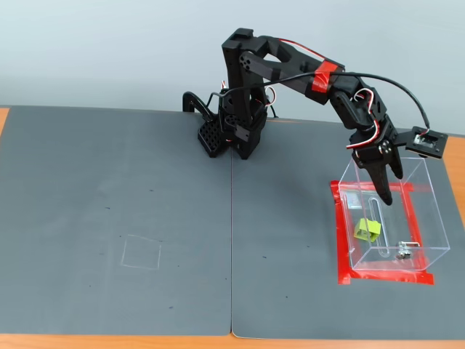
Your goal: Pick the green lego block and place it into the transparent box
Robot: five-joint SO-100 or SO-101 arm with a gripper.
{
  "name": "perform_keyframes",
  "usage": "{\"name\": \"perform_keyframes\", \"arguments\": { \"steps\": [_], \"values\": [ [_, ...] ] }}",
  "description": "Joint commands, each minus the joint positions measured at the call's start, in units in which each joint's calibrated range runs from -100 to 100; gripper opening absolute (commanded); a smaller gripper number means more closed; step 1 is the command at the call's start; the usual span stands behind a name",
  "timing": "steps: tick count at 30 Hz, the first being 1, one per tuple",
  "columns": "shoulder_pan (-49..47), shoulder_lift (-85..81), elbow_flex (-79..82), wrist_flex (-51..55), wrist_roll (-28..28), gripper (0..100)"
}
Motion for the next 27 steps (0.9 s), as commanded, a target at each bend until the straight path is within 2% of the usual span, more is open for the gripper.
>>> {"name": "perform_keyframes", "arguments": {
  "steps": [1, 9, 18, 27],
  "values": [
    [0.8, -2.5, -2.6, -0.4, 0.3, 22],
    [6.6, -8.7, -1.7, 0.1, 0.3, 2],
    [18.0, -16.0, 0.9, 0.1, 0.3, 2],
    [30.0, -31.7, 15.5, 0.1, 0.0, 2]
  ]
}}
